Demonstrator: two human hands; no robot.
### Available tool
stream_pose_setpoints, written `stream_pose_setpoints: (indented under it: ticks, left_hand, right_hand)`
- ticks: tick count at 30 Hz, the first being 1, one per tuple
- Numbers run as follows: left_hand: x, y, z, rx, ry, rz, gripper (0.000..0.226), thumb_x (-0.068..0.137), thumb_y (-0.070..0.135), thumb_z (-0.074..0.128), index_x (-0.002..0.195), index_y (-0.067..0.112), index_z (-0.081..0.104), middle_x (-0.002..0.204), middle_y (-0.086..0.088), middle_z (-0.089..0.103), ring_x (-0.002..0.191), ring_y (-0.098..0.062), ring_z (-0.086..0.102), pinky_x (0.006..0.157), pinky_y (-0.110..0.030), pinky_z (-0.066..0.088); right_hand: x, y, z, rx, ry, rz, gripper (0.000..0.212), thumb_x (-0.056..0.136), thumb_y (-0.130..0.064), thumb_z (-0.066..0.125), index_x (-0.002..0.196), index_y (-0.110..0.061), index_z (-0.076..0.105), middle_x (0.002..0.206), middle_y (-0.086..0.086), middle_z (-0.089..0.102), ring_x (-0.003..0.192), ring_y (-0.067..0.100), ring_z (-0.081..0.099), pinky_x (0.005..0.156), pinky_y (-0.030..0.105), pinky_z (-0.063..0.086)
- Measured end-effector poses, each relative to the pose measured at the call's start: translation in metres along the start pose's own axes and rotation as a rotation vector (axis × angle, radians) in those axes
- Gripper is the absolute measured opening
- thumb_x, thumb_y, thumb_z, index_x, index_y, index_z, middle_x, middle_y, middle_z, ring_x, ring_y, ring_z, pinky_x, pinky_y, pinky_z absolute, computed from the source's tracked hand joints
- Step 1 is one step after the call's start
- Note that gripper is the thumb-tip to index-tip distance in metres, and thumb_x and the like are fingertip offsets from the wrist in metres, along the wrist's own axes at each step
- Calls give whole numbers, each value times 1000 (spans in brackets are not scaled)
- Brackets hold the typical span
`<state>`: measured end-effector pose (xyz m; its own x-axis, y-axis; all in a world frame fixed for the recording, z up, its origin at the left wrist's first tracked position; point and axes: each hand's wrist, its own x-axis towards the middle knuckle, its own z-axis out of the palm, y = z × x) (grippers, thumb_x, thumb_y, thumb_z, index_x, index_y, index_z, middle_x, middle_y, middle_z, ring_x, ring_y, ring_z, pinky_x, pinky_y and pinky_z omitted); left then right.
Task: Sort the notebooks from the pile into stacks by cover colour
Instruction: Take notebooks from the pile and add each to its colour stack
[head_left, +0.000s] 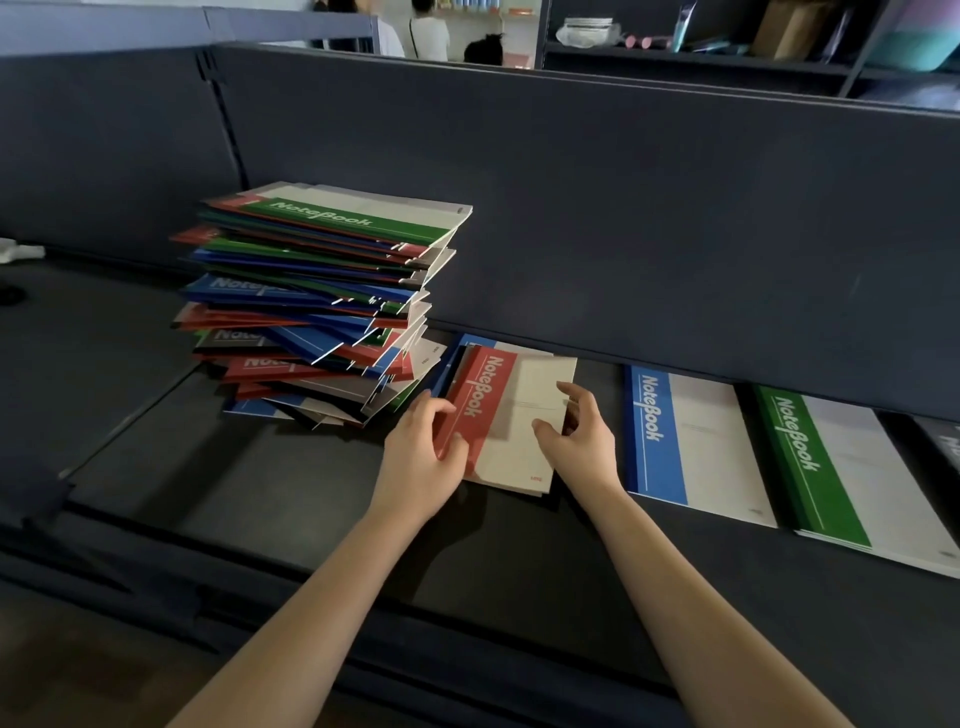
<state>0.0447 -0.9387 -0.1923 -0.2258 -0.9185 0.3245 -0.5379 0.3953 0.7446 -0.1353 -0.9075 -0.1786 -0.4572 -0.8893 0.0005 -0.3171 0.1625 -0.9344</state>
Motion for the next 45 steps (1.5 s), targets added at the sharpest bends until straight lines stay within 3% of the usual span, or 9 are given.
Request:
stream_pose_setpoints:
  ticks: [4, 8, 11, 17, 22, 26, 30, 37, 45]
  left_hand:
    - [0, 0, -3, -81, 29, -51, 23, 93, 21, 60, 113, 13, 51, 112, 2, 59, 99, -3, 54, 68, 0, 42]
    - [0, -3, 1, -118, -6, -53, 22, 93, 17, 59, 113, 12, 51, 120, -5, 61, 109, -6, 54, 79, -2, 41]
    - [0, -4, -1, -162, -20, -73, 21, 93, 14, 58, 112, 15, 50, 122, -4, 60, 111, -8, 54, 83, -6, 41]
    - [2, -1, -5, -205, -56, -66, 22, 94, 16, 58, 113, 22, 50, 111, 11, 56, 93, 10, 54, 71, 0, 43]
    - [1, 4, -7, -211, -59, -92, 26, 93, 14, 58, 118, 18, 51, 114, 9, 56, 103, 0, 54, 82, -6, 42]
    - [-1, 11, -8, -207, -93, -89, 33, 94, 14, 57, 125, 15, 47, 120, 5, 55, 116, -12, 54, 95, -22, 44]
    - [-2, 16, -4, -210, -84, -114, 49, 93, 20, 58, 137, 17, 37, 140, -3, 46, 128, -19, 45, 105, -37, 40]
    - [12, 62, 15, -491, -187, -198, 57, 101, 32, 42, 150, 29, 15, 128, 8, 40, 120, -15, 44, 101, -35, 38]
    - [13, 96, 61, -539, -303, -26, 52, 95, 32, 51, 137, 40, 22, 121, 29, 39, 113, 6, 48, 89, -17, 46]
  right_hand:
    - [-2, 1, 1, 5, 30, -22, 52, 86, -9, 64, 132, -24, 44, 134, -1, 51, 124, 18, 48, 95, 38, 50]
    - [-2, 0, 2, -22, 36, -19, 51, 88, -13, 63, 132, -28, 43, 138, -1, 47, 108, 13, 53, 56, 15, 47]
    - [0, 2, 0, -10, 30, 14, 51, 89, -13, 62, 134, -28, 42, 138, 1, 47, 83, 1, 51, 49, 8, 40]
    - [5, -1, -1, 284, 70, 134, 46, 88, -8, 64, 127, -23, 46, 127, 3, 59, 110, 16, 59, 84, 31, 55]
    - [0, -8, 0, 319, -38, 13, 54, 88, -2, 62, 129, -28, 39, 128, -5, 50, 106, 13, 58, 69, 27, 56]
    - [1, -14, -4, 282, -62, -67, 60, 88, 1, 60, 128, -36, 35, 138, -5, 45, 123, 16, 47, 88, 41, 55]
    - [-1, -23, -25, 279, -45, -151, 58, 89, 2, 60, 128, -35, 38, 127, -16, 48, 118, 5, 45, 77, 14, 50]
    - [-7, -17, -68, 423, -50, -200, 56, 90, 2, 59, 128, -34, 40, 132, -5, 52, 120, 21, 54, 94, 46, 52]
    - [-16, 13, -122, 352, 127, -160, 58, 89, 2, 58, 128, -36, 37, 128, -13, 52, 113, 18, 59, 86, 46, 55]
